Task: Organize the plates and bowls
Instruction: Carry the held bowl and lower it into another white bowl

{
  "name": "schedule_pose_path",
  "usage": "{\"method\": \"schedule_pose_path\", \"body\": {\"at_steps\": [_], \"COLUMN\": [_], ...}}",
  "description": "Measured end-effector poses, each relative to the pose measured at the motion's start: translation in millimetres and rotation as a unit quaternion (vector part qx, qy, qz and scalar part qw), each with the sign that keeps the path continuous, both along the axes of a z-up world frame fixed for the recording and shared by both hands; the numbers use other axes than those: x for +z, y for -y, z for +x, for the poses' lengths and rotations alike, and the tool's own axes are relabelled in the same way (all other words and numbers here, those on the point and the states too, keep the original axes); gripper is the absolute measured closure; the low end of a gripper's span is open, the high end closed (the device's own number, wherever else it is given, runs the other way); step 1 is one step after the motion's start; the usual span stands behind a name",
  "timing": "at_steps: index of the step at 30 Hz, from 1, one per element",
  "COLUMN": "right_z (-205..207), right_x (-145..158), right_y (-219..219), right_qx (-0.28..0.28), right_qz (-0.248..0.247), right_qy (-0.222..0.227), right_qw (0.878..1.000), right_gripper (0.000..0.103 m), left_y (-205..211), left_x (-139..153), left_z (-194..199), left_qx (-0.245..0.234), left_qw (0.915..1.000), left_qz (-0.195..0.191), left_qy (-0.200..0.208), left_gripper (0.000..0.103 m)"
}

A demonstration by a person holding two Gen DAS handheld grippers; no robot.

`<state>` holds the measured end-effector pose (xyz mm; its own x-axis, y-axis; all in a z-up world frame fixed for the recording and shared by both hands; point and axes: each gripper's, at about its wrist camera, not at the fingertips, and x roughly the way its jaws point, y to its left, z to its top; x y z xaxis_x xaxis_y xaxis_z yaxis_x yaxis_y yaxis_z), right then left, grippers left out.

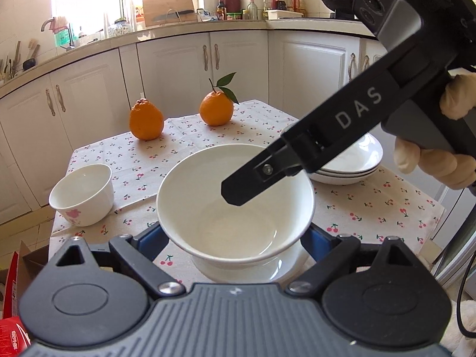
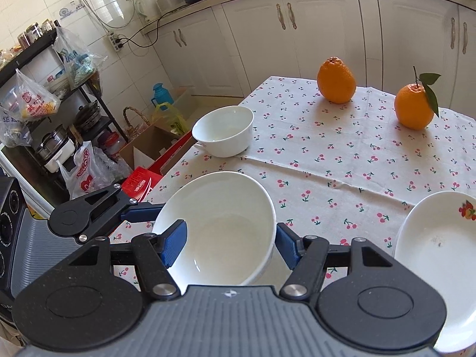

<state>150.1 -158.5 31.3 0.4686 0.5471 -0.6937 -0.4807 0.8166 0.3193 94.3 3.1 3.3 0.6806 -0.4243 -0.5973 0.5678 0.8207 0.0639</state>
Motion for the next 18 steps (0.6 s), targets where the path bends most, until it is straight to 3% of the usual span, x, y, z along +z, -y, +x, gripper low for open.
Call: {"method": "schedule_pose_path", "body": {"at_steps": [18], "right_z": [1], "right_x": [-14], "right_y": [4], "right_qx": [0.000], "right_qz": [-0.013], "right_qy": [-0.019], "right_qw": [1.000], "right_gripper": [0.032], "left_y": [9], "left_x": [-13], "left_z": [2], "left_qx": [-0.006], "left_qw": [0.9996], "left_qz": [0.003], "left_qy": [-0.028], "left_gripper": [0.009]}}
